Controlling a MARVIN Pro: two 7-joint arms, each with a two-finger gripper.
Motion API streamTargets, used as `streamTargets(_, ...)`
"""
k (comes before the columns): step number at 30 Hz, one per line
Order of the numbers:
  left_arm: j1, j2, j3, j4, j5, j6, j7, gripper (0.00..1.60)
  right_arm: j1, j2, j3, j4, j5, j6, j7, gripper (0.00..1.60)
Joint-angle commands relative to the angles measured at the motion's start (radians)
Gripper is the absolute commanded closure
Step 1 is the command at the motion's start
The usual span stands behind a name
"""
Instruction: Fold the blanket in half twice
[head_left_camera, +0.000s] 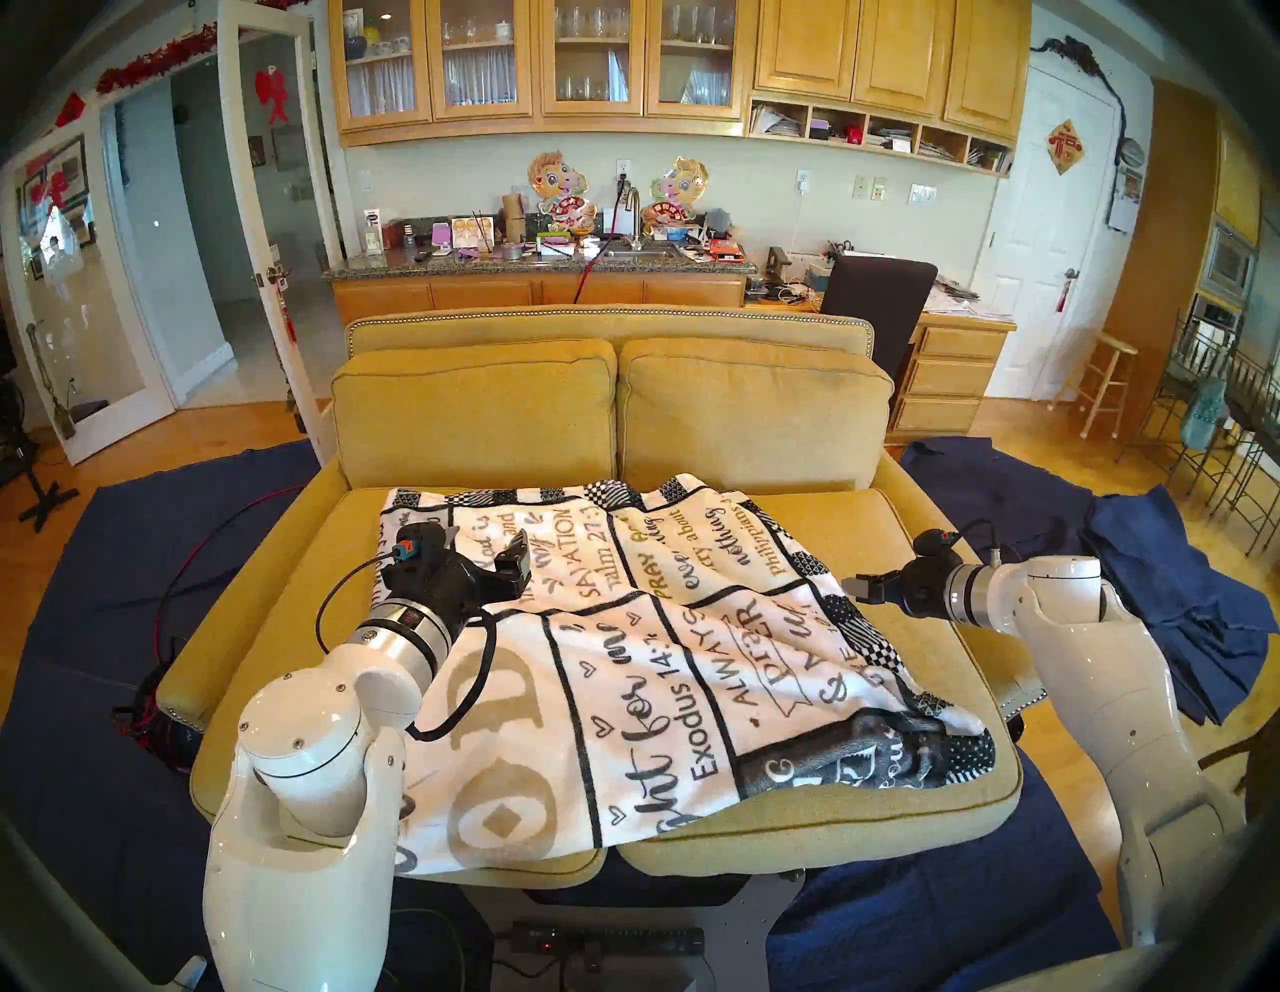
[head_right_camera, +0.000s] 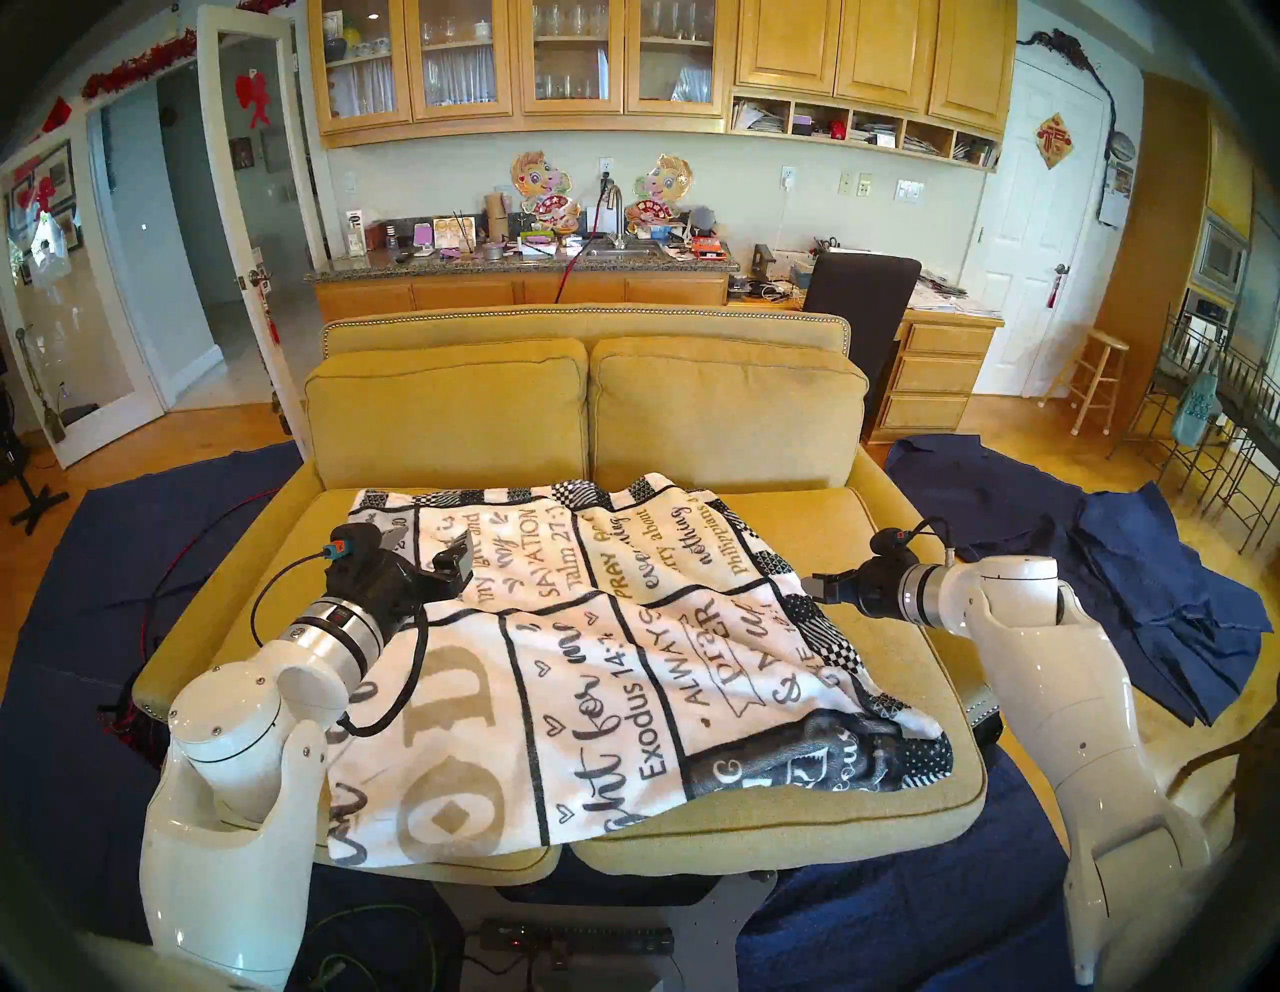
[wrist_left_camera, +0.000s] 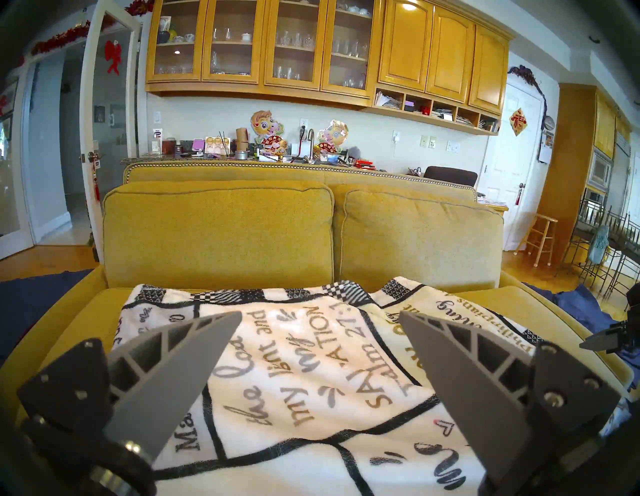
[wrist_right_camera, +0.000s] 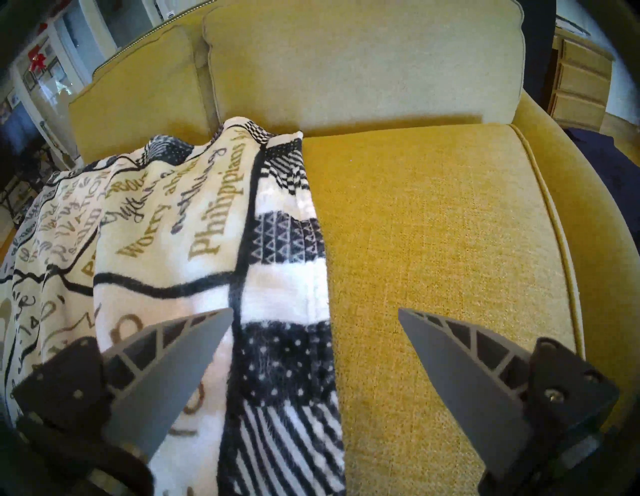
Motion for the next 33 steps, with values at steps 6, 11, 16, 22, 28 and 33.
streamTargets(6, -0.023, -0.003, 0.002, -0.03, -0.001, -0.011, -0.002, 0.0, 0.154, -0.019, -0.029, 0.104, -0.009, 0.038, 0.041, 0.0)
streamTargets(11, -0.023, -0.004, 0.001, -0.03, 0.0, -0.011, -0.003, 0.0, 0.183, -0.036, -0.041, 0.159, -0.004, 0.047, 0.067, 0.0)
streamTargets(16, -0.024, -0.006, 0.001, -0.03, 0.002, -0.012, -0.004, 0.0, 0.217, -0.05, -0.073, 0.221, -0.012, 0.052, 0.1, 0.0)
streamTargets(22, -0.024, -0.007, 0.0, -0.031, 0.003, -0.012, -0.006, 0.0, 0.264, -0.061, -0.11, 0.295, -0.02, 0.055, 0.149, 0.0)
streamTargets(28, -0.024, -0.009, 0.0, -0.031, 0.004, -0.012, -0.007, 0.0, 0.315, -0.076, -0.15, 0.383, -0.037, 0.036, 0.2, 0.0)
streamTargets(33, -0.024, -0.01, 0.0, -0.031, 0.006, -0.012, -0.008, 0.0, 0.368, -0.093, -0.187, 0.453, -0.051, 0.021, 0.245, 0.0)
